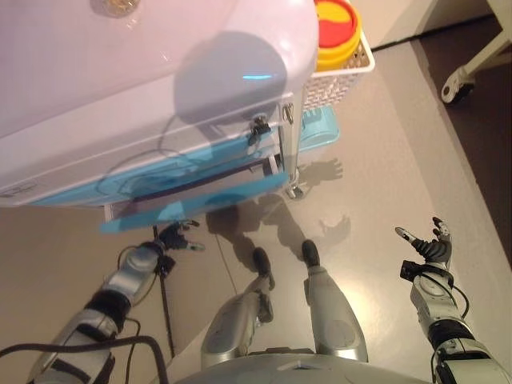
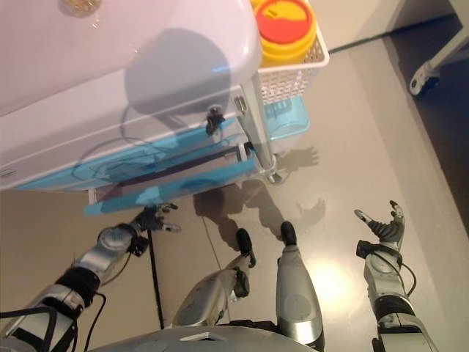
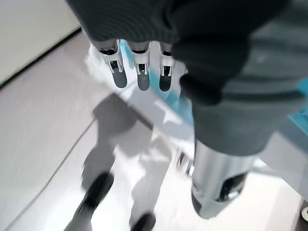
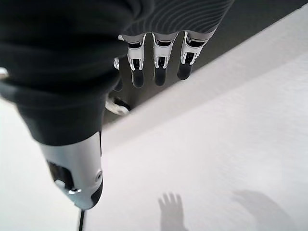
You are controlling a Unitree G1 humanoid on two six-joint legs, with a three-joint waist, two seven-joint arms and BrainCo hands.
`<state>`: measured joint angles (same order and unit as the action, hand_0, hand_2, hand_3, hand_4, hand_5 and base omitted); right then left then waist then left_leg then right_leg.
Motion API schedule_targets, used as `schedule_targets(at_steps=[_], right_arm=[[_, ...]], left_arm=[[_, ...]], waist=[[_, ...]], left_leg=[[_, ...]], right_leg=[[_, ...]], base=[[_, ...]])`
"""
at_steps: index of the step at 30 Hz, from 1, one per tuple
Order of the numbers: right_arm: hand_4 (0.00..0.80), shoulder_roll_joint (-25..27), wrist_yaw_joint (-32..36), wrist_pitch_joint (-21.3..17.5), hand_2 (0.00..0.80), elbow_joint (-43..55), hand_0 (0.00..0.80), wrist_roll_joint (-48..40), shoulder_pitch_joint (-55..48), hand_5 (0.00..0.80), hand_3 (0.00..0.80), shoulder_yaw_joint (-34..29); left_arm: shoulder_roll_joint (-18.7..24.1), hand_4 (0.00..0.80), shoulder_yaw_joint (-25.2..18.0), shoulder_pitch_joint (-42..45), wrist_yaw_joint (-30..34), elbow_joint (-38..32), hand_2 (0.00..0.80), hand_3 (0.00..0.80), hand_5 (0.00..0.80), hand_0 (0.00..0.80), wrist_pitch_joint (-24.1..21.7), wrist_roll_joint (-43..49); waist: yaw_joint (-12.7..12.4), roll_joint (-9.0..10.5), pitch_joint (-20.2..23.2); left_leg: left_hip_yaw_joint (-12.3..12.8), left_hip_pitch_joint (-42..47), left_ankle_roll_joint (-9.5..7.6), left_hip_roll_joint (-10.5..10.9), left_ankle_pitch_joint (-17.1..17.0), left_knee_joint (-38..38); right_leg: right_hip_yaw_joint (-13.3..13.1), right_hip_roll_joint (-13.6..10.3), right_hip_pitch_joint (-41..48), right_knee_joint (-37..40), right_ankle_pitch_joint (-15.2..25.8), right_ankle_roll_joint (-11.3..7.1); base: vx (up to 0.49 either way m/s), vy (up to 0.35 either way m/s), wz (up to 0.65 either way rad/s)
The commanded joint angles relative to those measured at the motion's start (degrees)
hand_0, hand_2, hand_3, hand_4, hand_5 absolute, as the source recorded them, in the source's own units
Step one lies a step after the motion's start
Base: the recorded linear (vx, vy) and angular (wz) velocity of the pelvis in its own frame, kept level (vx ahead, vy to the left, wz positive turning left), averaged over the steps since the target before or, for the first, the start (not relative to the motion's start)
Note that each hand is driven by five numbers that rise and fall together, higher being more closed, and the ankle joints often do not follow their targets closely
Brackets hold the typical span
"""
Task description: Open the drawer and pick up the medicine
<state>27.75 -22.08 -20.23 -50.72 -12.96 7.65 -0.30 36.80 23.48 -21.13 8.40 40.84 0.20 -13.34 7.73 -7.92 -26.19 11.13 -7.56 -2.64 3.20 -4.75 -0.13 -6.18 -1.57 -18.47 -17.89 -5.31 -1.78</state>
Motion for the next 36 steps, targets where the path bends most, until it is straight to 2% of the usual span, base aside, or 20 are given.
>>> schedule_targets(at_steps=[1,6,8,11,18,23,25,30,32,36], right_arm=[[0.0,1.8,3.6,-1.0,0.0,3.6,0.0,2.8,-4.8,0.0,0.0,3.4],[0.0,1.3,5.8,-1.1,0.0,4.1,0.0,3.3,-4.1,0.0,0.0,9.4],[0.0,0.4,6.1,-0.7,0.0,4.5,0.0,3.4,-3.6,0.0,0.0,12.0],[0.0,-1.3,6.2,0.6,0.0,4.8,0.0,3.1,-2.9,0.0,0.0,13.7],[0.0,-3.2,9.2,3.0,0.0,4.5,0.0,7.6,-4.2,0.0,0.0,14.0],[0.0,-4.4,11.0,3.7,0.0,1.5,0.0,10.9,-6.4,0.0,0.0,12.9],[0.0,-5.1,11.7,3.8,0.0,-0.5,0.0,12.2,-7.4,0.0,0.0,12.0],[0.0,-6.7,13.1,4.9,0.0,-4.4,0.0,14.4,-8.5,0.0,0.0,10.6],[0.0,-7.9,14.3,6.0,0.0,-6.5,0.0,14.0,-9.1,0.0,0.0,9.9],[0.0,-9.5,17.3,6.8,0.0,-9.5,0.0,11.7,-9.1,0.0,0.0,9.6]], left_arm=[[6.1,0.0,-10.0,-8.4,-5.9,1.8,0.0,0.0,0.0,0.0,-0.4,-4.5],[11.4,0.0,-11.0,-22.3,-15.4,12.2,0.0,0.0,0.0,0.0,-2.0,-5.5],[11.5,0.0,-11.0,-25.5,-17.4,14.2,0.0,0.0,0.0,0.0,-2.6,-5.1],[9.6,0.0,-10.4,-25.2,-16.8,12.4,0.0,0.0,0.0,0.0,-3.5,-7.1],[2.1,0.0,-12.2,-10.4,-11.4,4.5,0.0,0.0,0.0,0.0,-8.3,-12.9],[-8.6,0.0,-14.4,5.1,-6.8,1.7,0.0,0.0,0.0,0.0,-13.3,-17.2],[-12.9,0.0,-16.0,10.3,-4.0,2.8,0.0,0.0,0.0,0.0,-15.0,-19.9],[-18.2,0.0,-17.4,16.4,-2.6,7.1,0.0,0.0,0.0,0.0,-16.5,-18.5],[-19.6,0.0,-18.0,18.8,-2.8,11.1,0.0,0.0,0.0,0.0,-17.2,-13.5],[-19.6,0.0,-15.7,20.4,-3.2,17.1,0.0,0.0,0.0,0.0,-17.6,-2.2]], waist=[[3.6,1.75,3.5],[5.3,3.96,2.4],[5.4,5.11,2.3],[4.6,6.09,2.5],[1.6,6.1,4.9],[-1.6,6.11,8.9],[-3.0,6.33,11.0],[-5.6,6.8,15.1],[-6.9,7.25,17.3],[-7.9,7.82,18.8]], left_leg=[[-0.3,-5.7,-1.8,2.9,13.6,17.9],[0.2,-8.5,-1.84,2.3,14.6,20.5],[0.2,-9.3,-1.78,2.0,14.9,21.1],[-0.4,-8.9,-1.82,1.9,14.7,20.0],[-3.2,-3.9,-1.34,2.5,13.1,13.7],[-6.1,1.7,-0.49,2.5,12.3,9.0],[-7.4,3.5,-0.03,2.3,11.9,7.5],[-9.5,6.3,0.84,1.6,10.7,4.6],[-10.6,7.8,1.33,1.2,9.8,2.6],[-11.5,9.1,1.85,0.8,9.4,1.6]], right_leg=[[-0.1,-1.2,-0.7,2.2,2.8,-1.33],[-1.0,0.0,-3.3,0.7,2.4,-0.78],[-1.3,0.4,-3.7,0.9,2.5,-0.69],[-1.3,0.8,-3.0,1.9,2.9,-0.82],[-0.4,0.8,2.4,6.4,3.3,-1.36],[2.3,1.0,9.6,11.2,3.0,-1.15],[3.8,1.2,11.9,12.5,2.9,-0.77],[6.6,1.7,15.5,14.2,2.4,0.05],[8.2,2.0,17.4,14.9,2.0,0.37],[9.9,2.0,19.1,15.1,1.3,0.55]], base=[[0.049,0.085,-0.12],[-0.019,0.015,-0.11],[-0.042,-0.072,0.01],[-0.046,-0.123,0.05],[0.024,-0.098,0.06],[0.089,-0.111,0.06],[0.093,-0.113,0.34],[0.08,-0.108,0.39],[0.077,-0.125,0.47],[0.005,-0.079,0.33]])
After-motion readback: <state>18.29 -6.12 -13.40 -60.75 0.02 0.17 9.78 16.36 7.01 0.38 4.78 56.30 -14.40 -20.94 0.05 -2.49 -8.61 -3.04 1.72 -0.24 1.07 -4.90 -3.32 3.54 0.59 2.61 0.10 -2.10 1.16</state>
